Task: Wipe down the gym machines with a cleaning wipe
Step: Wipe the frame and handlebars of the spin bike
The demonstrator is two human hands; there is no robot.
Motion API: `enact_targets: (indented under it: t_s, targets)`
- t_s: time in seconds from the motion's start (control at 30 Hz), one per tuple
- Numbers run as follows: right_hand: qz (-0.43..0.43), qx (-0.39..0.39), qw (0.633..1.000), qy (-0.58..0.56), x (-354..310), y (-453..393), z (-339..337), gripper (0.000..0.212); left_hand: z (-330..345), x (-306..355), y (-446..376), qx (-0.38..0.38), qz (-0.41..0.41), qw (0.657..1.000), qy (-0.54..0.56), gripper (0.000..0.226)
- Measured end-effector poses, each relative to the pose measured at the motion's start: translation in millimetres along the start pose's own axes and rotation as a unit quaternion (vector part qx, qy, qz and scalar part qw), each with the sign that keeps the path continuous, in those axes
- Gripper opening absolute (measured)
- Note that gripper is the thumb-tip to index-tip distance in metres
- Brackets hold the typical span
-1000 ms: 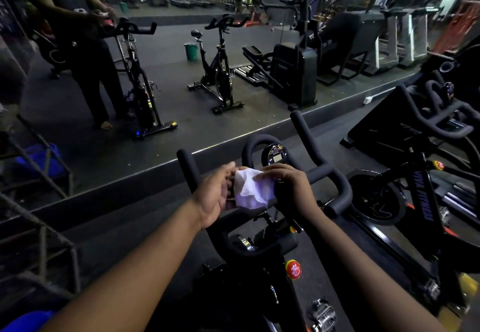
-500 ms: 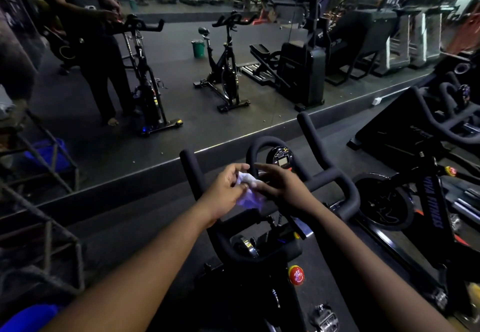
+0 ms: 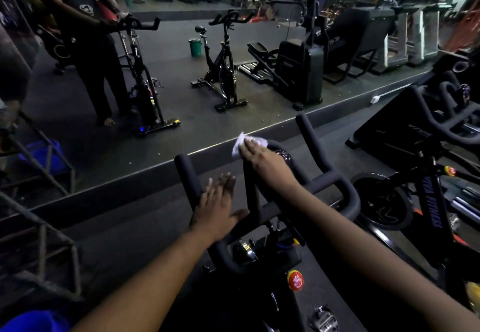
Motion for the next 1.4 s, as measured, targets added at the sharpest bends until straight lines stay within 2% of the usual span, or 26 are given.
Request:
enact_targets:
  t_s: [0.07, 0.13, 0.23, 0.3, 0.43, 0.5, 0.6, 0.77, 0.87, 0.93, 1.03, 1.1, 1.27, 1.33, 1.4]
  targets:
    - [0.006, -0.100, 0.994, 0.037, -10.2, 12.8, 33.5, 0.061, 12.3, -3.2, 3.4, 0.006, 0.013, 0.999, -0.036, 0.095]
    - [-0.001, -0.132, 0.990, 0.055, -23.3, 31.0, 47.1, 0.064, 16.8, -4.8, 4.6, 0.011, 0.029, 0.999, -0.041, 0.093]
    - [-0.004, -0.121, 0.993, 0.011, -36.5, 54.8, 54.5, 0.058, 14.9, -4.2, 1.1, 0.005, 0.029, 0.996, -0.079, 0.101]
    - [0.005, -0.119, 0.991, -0.062, -40.7, 71.5, 60.1, 0.058, 17.8, -3.1, -1.1, 0.007, 0.034, 0.997, -0.074, 0.101]
    - [0.040, -0.053, 0.983, -0.170, -32.3, 87.9, 49.7, 0.061, 17.3, -1.6, -0.3, 0.014, 0.053, 0.995, -0.080, 0.105]
    - [0.052, -0.035, 0.984, -0.167, -22.7, 76.5, 44.4, 0.062, 12.5, 1.0, -0.5, 0.008, 0.048, 0.994, -0.096, 0.105]
    - [0.030, -0.060, 0.985, -0.161, -30.8, 63.7, 54.2, 0.060, 11.5, 1.1, 2.1, 0.001, 0.065, 0.991, -0.114, 0.108]
    - [0.009, -0.091, 0.987, -0.134, -52.5, 108.3, 62.6, 0.057, 15.0, -0.4, 3.1, 0.019, 0.069, 0.992, -0.100, 0.108]
    - [-0.028, -0.121, 0.983, -0.135, -53.2, 127.1, 57.8, 0.055, 14.5, 1.2, 3.0, -0.016, 0.062, 0.992, -0.110, 0.118]
    - [-0.054, -0.104, 0.987, -0.112, -44.1, 126.9, 47.3, 0.053, 11.9, 2.3, 2.5, -0.020, 0.063, 0.992, -0.109, 0.119]
    - [0.009, -0.045, 0.989, -0.138, -36.4, 111.7, 30.9, 0.057, 11.5, 1.8, 1.0, -0.020, 0.068, 0.992, -0.104, 0.117]
    - [0.029, -0.040, 0.987, -0.151, -43.1, 103.9, 41.8, 0.057, 12.2, 1.5, 0.6, -0.016, 0.071, 0.991, -0.108, 0.113]
    - [-0.025, -0.096, 0.982, -0.161, -42.1, 125.1, 59.1, 0.062, 14.2, 0.7, 3.7, -0.007, 0.056, 0.993, -0.102, 0.118]
    - [-0.072, -0.108, 0.985, -0.116, -27.3, 137.6, 51.8, 0.056, 14.3, 2.4, 4.9, -0.001, 0.054, 0.993, -0.105, 0.119]
    - [-0.081, -0.108, 0.987, -0.081, -10.0, 151.5, 49.0, 0.048, 15.3, 2.8, 4.7, 0.003, 0.051, 0.993, -0.103, 0.117]
Point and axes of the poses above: each hand's wrist, its own y-axis away from the middle knuckle, its own z-axis out of the palm, x = y × z, the point moved 3 cm from there along -y, towards the middle knuckle, and after that the axes turned 14 degrees about -z, right-handed, at the moved point
